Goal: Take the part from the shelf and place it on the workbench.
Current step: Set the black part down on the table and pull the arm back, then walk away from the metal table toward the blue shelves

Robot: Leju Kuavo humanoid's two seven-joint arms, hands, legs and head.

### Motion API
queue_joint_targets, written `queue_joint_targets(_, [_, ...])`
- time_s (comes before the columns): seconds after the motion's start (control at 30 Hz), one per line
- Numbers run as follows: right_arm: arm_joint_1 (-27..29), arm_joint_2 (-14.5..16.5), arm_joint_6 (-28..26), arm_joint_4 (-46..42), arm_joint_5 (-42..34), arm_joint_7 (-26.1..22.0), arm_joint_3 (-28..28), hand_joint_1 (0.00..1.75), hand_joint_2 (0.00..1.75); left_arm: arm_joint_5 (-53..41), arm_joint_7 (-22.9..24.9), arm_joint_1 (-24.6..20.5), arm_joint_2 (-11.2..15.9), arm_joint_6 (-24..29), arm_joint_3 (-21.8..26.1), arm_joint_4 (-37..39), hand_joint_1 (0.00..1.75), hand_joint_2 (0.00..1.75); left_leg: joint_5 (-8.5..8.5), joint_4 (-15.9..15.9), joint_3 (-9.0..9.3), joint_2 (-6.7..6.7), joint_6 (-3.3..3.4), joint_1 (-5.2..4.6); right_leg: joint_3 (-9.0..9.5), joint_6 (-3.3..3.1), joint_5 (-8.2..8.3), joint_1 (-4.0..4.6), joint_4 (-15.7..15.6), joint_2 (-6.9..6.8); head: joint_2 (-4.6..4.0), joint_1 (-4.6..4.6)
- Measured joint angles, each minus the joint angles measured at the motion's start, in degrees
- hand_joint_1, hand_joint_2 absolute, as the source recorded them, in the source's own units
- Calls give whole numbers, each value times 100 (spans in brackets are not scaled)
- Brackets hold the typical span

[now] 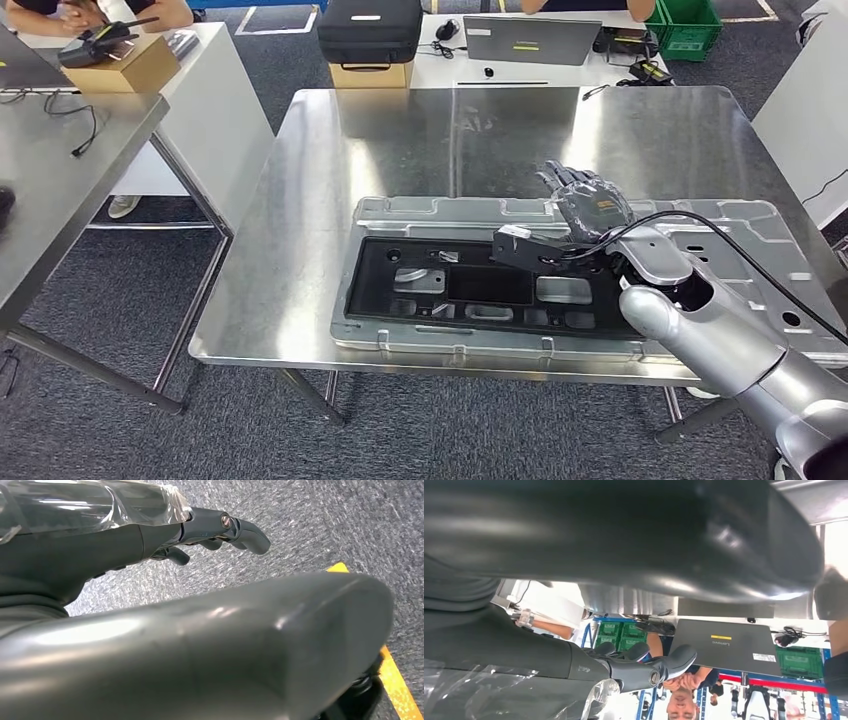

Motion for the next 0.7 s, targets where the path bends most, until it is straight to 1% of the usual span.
queue_joint_targets(0.03, [-3,1,0,-7,2,-3,-2,0,0,-1,-2,-7,2,-5,0,0,0,0,231,-459,204,-1,69,-24,10,0,0,2,-8,5,0,0])
queue_joint_targets(0.07, [-10,1,-1,-13,5,-8,-3,0,0,-1,-4,-18,15,-9,0,0,0,0,422,-931,417,2,157,-64,20,2,1,4,-18,7,0,2])
queue_joint_targets(0.1, [-15,1,-1,-19,9,-11,-5,0,0,-2,-7,-31,21,-10,0,-1,0,0,562,-1298,588,18,227,-103,26,8,1,2,-33,9,0,2])
queue_joint_targets(0.13, [-14,-5,-1,-21,13,-14,-5,0,0,-2,-9,-43,28,-11,0,-1,0,0,632,-1514,687,33,272,-143,31,19,3,-7,-46,8,0,2])
queue_joint_targets(0.17, [-11,-10,-1,-21,15,-15,-5,0,0,-3,-11,-50,33,-13,0,-2,0,0,650,-1587,719,47,280,-170,35,38,11,-10,-58,6,0,2])
queue_joint_targets(0.2, [-7,-15,-2,-23,16,-15,-6,0,0,-3,-13,-54,26,-15,0,-2,0,0,676,-1608,727,59,265,-179,40,63,24,-13,-72,5,0,0])
queue_joint_targets(0.23, [-5,-22,-3,-26,18,-15,-9,0,0,-2,-14,-58,26,-19,0,-2,0,0,712,-1648,738,62,248,-167,39,85,9,-15,-60,0,1,1])
queue_joint_targets(0.27, [-9,-26,-4,-29,20,-16,-13,0,0,-3,-15,-63,25,-26,0,-2,0,0,750,-1689,748,65,243,-148,11,103,-55,-7,5,-6,1,4])
queue_joint_targets(0.3, [-16,-30,-4,-32,21,-16,-18,0,0,-3,-18,-71,23,-34,0,-2,0,0,784,-1727,751,67,246,-128,-74,113,-208,5,206,-10,1,8])
queue_joint_targets(0.33, [-18,-35,-4,-34,22,-15,-22,0,0,-3,-20,-75,20,-46,0,-2,0,0,812,-1751,749,69,249,-110,-209,115,-420,17,529,-14,1,12])
queue_joint_targets(0.37, [-14,-37,-4,-34,23,-15,-24,0,0,-4,-22,-74,14,-56,0,-2,0,0,823,-1752,732,65,263,-111,-386,122,-649,31,948,-16,0,15])
queue_joint_targets(0.4, [-6,-38,-3,-33,23,-15,-23,0,0,-4,-24,-69,9,-63,0,-2,0,0,830,-1742,712,64,268,-109,-561,130,-838,36,1371,-16,0,17])
queue_joint_targets(0.43, [4,-38,-3,-33,23,-15,-22,0,0,-3,-24,-63,5,-67,0,-2,0,0,836,-1729,690,64,268,-106,-673,143,-922,34,1648,-17,0,17])
queue_joint_targets(0.47, [12,-38,-3,-32,23,-15,-21,0,0,-3,-24,-60,2,-67,0,-2,0,0,840,-1706,665,63,265,-97,-695,162,-902,28,1731,-19,0,17])
queue_joint_targets(0.5, [14,-38,-3,-32,23,-14,-21,0,0,-3,-24,-60,2,-68,0,-2,0,0,841,-1671,638,62,257,-81,-598,186,-773,17,1566,-22,0,17])
queue_joint_targets(0.53, [11,-38,-3,-33,23,-14,-21,0,0,-3,-24,-62,1,-68,0,-2,0,0,833,-1620,608,60,237,-60,-398,223,-576,-3,1196,-25,0,17])
queue_joint_targets(0.57, [5,-38,-3,-33,23,-15,-21,0,0,-4,-24,-66,3,-68,0,-2,0,0,814,-1549,564,58,203,-56,-181,272,-414,-24,779,-23,0,18])
queue_joint_targets(0.6, [-1,-38,-3,-35,24,-15,-21,0,0,-4,-24,-70,5,-68,0,-1,0,0,793,-1463,514,55,170,-51,-15,274,-290,-39,437,-5,1,17])
queue_joint_targets(0.63, [2,-38,-3,-37,24,-15,-21,0,0,-4,-24,-72,9,-64,0,-1,0,0,787,-1399,468,52,139,-57,77,252,-224,-48,227,11,1,16])
queue_joint_targets(0.67, [7,-38,-3,-38,24,-15,-21,0,0,-3,-24,-70,12,-61,0,0,0,0,797,-1365,430,49,119,-72,83,205,-210,-46,165,28,1,14])
queue_joint_targets(0.7, [14,-38,-3,-40,24,-15,-19,0,0,-3,-24,-64,14,-58,0,0,0,0,818,-1357,402,48,111,-72,51,130,-177,-44,169,39,1,11])
